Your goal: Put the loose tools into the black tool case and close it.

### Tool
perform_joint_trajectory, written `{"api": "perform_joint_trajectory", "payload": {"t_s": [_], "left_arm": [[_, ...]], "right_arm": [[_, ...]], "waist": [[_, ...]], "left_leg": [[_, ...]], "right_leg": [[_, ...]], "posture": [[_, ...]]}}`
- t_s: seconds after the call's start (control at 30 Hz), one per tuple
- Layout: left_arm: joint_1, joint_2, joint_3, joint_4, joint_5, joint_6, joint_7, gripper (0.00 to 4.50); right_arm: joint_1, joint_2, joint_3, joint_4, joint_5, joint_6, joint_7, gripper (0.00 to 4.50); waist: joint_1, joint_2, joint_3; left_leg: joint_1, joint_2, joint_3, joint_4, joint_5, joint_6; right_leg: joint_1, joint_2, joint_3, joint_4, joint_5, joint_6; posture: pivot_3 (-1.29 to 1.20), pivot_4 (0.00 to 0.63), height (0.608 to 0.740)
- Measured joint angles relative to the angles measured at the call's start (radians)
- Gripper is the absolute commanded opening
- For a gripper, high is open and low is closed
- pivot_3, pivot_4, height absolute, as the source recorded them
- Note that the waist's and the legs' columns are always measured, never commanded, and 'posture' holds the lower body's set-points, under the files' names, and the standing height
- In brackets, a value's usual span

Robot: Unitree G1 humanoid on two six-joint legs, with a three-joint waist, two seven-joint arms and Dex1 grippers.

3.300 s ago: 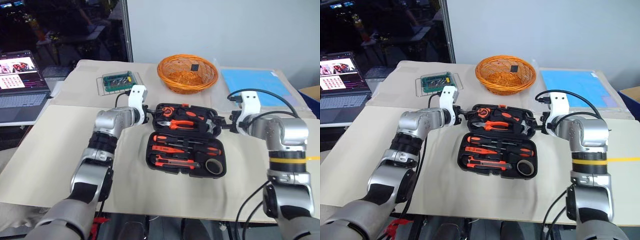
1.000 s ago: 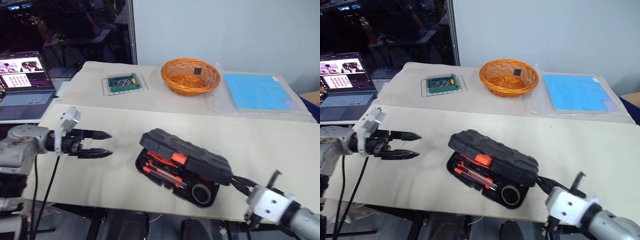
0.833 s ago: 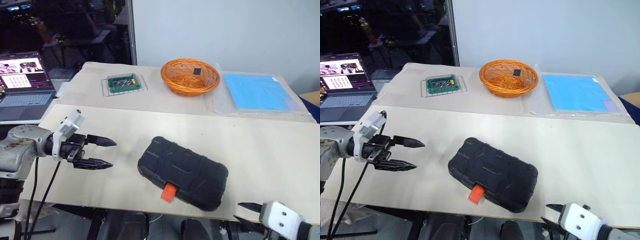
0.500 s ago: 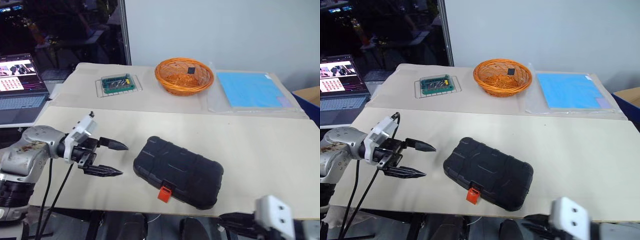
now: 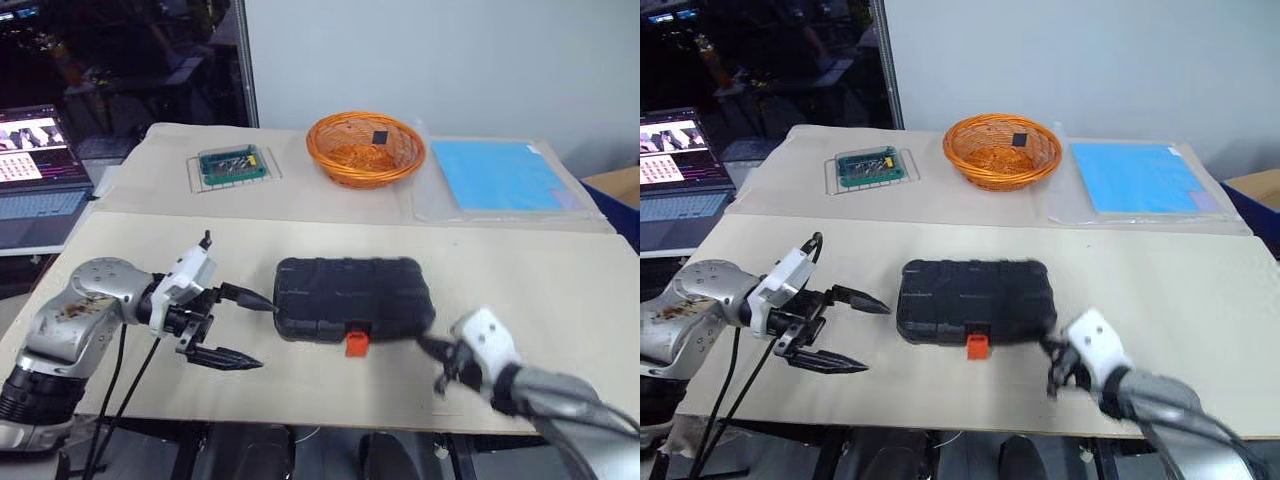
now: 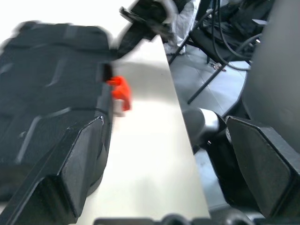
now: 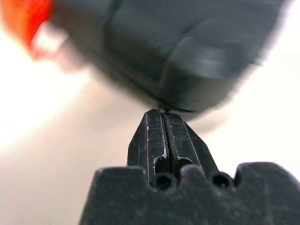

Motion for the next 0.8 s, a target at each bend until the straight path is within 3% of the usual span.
{"api": "perform_joint_trajectory", "payload": {"t_s": [0.17,0.23,0.4,0.57,0.63,0.7,0.8], "left_arm": [[-0.008,-0.056,-0.014,-0.001,0.034,0.000,0.104,4.50],[-0.032,-0.110,-0.025,0.002,0.061,0.001,0.182,4.50],[-0.065,-0.169,-0.071,0.004,0.088,0.007,0.267,4.50],[-0.089,-0.183,-0.124,0.038,0.123,-0.002,0.271,4.50],[-0.103,-0.195,-0.160,0.074,0.153,-0.018,0.260,4.50],[-0.116,-0.209,-0.183,0.102,0.171,-0.031,0.255,4.50],[-0.145,-0.217,-0.223,0.168,0.227,-0.069,0.240,4.50]], "right_arm": [[-0.216,0.093,0.060,0.208,-0.067,0.023,-0.098,0.06],[-0.323,0.126,0.111,0.389,-0.103,-0.013,-0.105,0.06],[-0.400,0.125,0.134,0.513,-0.118,-0.054,-0.064,0.06],[-0.336,0.029,0.050,0.351,-0.043,0.040,0.016,1.34],[-0.284,-0.005,-0.017,0.203,0.021,0.134,0.045,2.10],[-0.251,-0.001,-0.054,0.100,0.085,0.218,0.058,2.80],[-0.199,0.105,-0.084,-0.103,0.212,0.398,0.034,3.83]], "waist": [[0.000,0.000,0.000],[-0.003,0.000,0.000],[-0.010,0.000,0.001],[-0.005,0.002,0.002],[-0.002,0.002,0.002],[-0.003,0.001,0.002],[-0.008,0.001,0.002]], "left_leg": [[0.000,0.002,0.001,0.001,0.003,0.004],[0.000,0.002,0.002,0.001,0.003,0.004],[0.000,0.002,0.002,0.000,0.003,0.004],[0.000,0.002,0.002,0.000,0.002,0.005],[0.000,0.003,0.001,0.000,0.002,0.005],[0.000,0.004,0.002,0.000,0.002,0.005],[0.000,0.006,0.001,0.000,0.002,0.005]], "right_leg": [[-0.001,0.007,0.003,0.000,0.002,-0.001],[-0.002,0.009,0.004,0.000,0.008,-0.001],[-0.002,0.010,0.004,0.001,0.010,-0.004],[-0.002,0.010,0.004,0.000,0.009,-0.003],[-0.001,0.010,0.004,0.000,0.009,-0.003],[-0.001,0.011,0.004,0.000,0.008,-0.002],[-0.002,0.013,0.004,0.000,0.005,0.003]], "posture": [[0.00,0.150,0.740],[0.00,0.150,0.740],[0.00,0.150,0.740],[0.00,0.150,0.740],[0.00,0.150,0.740],[0.00,0.150,0.740],[0.00,0.150,0.740]]}}
